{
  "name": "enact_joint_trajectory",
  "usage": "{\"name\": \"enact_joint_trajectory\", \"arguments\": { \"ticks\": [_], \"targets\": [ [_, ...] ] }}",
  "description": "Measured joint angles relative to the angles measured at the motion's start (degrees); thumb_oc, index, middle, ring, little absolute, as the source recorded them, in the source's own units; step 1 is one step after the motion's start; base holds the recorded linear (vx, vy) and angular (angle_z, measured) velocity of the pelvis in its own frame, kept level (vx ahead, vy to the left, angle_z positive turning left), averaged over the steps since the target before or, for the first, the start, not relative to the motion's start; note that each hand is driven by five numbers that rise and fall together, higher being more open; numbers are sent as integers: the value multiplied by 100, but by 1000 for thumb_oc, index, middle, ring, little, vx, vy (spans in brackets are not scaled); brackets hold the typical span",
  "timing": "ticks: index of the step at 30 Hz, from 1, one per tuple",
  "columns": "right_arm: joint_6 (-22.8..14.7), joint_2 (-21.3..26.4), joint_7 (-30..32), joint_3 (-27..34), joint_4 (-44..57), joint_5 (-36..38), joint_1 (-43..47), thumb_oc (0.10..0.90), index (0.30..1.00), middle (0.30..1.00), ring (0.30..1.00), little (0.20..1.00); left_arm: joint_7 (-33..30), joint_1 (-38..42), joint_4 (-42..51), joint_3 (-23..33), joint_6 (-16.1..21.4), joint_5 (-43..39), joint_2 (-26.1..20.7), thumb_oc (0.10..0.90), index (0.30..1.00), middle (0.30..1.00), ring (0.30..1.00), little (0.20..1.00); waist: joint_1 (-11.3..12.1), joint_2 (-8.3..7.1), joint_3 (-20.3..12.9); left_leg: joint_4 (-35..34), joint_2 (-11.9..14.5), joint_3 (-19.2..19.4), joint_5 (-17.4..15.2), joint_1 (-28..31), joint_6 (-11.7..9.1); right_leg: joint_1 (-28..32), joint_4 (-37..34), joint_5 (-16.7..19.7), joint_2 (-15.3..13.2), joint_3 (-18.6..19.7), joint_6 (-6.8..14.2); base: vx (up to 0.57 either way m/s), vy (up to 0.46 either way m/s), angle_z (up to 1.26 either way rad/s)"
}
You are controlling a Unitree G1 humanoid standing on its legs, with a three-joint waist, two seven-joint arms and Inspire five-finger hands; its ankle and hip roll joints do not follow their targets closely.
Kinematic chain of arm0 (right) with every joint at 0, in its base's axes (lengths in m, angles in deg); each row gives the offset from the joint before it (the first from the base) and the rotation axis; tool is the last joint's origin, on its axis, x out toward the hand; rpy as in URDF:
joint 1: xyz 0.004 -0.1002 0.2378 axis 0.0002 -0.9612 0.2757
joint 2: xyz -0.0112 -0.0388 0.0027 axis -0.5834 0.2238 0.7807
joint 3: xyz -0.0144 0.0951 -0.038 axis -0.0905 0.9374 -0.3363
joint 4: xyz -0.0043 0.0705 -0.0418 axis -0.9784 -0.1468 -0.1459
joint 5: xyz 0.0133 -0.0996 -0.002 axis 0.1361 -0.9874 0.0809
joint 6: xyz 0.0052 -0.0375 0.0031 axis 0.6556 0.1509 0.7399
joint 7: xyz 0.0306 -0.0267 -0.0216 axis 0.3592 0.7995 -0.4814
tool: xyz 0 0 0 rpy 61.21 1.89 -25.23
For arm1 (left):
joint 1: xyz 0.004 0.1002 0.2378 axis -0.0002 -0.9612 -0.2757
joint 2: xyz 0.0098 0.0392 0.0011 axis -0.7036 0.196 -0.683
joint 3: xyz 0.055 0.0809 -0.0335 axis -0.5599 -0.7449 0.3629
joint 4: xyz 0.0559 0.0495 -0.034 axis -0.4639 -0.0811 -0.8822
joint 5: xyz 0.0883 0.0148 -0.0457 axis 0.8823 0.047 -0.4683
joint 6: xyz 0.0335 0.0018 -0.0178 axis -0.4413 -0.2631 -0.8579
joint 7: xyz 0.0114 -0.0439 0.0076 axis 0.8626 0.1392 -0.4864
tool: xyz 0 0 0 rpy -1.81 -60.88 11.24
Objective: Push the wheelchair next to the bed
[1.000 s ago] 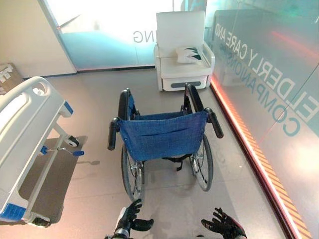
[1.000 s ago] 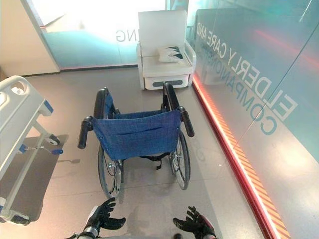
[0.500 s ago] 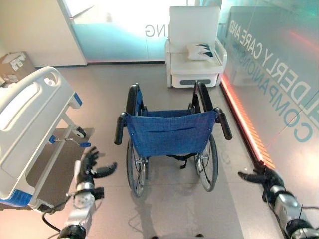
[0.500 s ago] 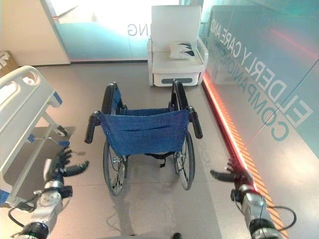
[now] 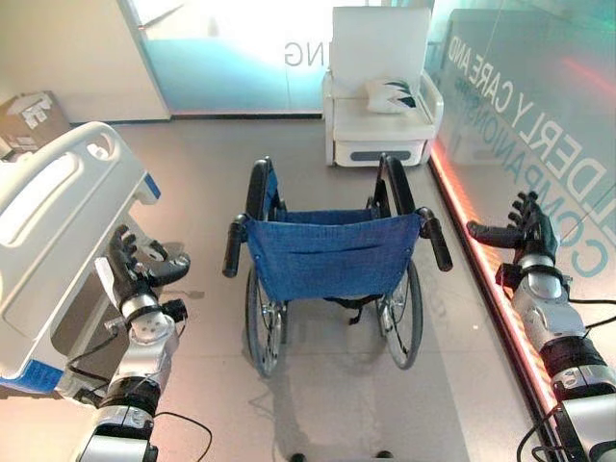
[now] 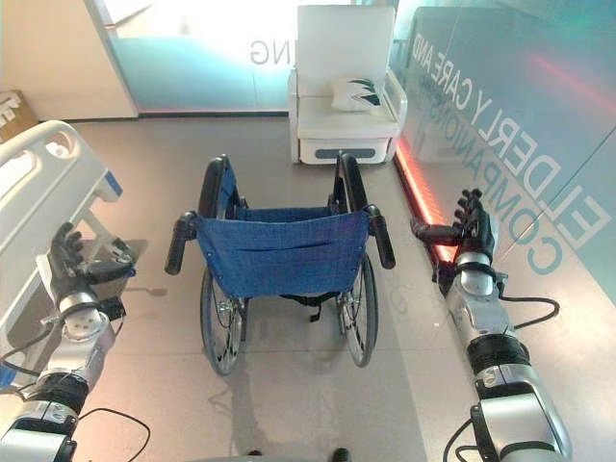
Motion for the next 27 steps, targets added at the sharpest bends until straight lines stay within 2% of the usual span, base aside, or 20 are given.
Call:
{"name": "enact_joint_trajectory", "arguments": {
  "ticks": [5,9,18,27],
  "targets": [
    [24,8,87,-23,560,140,3,800,900,900,900,900,297,216,815,-7,2,-157,-38,800,900,900,900,900,10,-67,102,0,-5,-18,14,-10,-5,2,1,0,-3,-1,0,0,-4,2],
    [207,-21,42,-44,1029,111,-18,800,900,900,900,900,803,241,1375,-35,-56,-282,-6,800,900,900,900,900,-22,-68,139,0,-6,-35,14,-15,-4,0,4,0,1,-1,0,0,0,0],
    [753,-26,-547,-391,1174,-319,-93,800,900,900,900,900,1634,217,1584,-113,-130,-306,63,800,900,900,900,900,-69,-78,144,0,-3,-23,14,-5,-5,1,4,1,2,6,0,0,0,0],
    [850,-25,-697,-562,1175,-319,-92,800,900,900,900,900,2015,218,1611,-522,-862,-208,-58,800,900,900,900,900,-53,-78,144,1,-6,-16,14,-6,-5,2,6,1,1,4,0,0,0,0]
  ]
}}
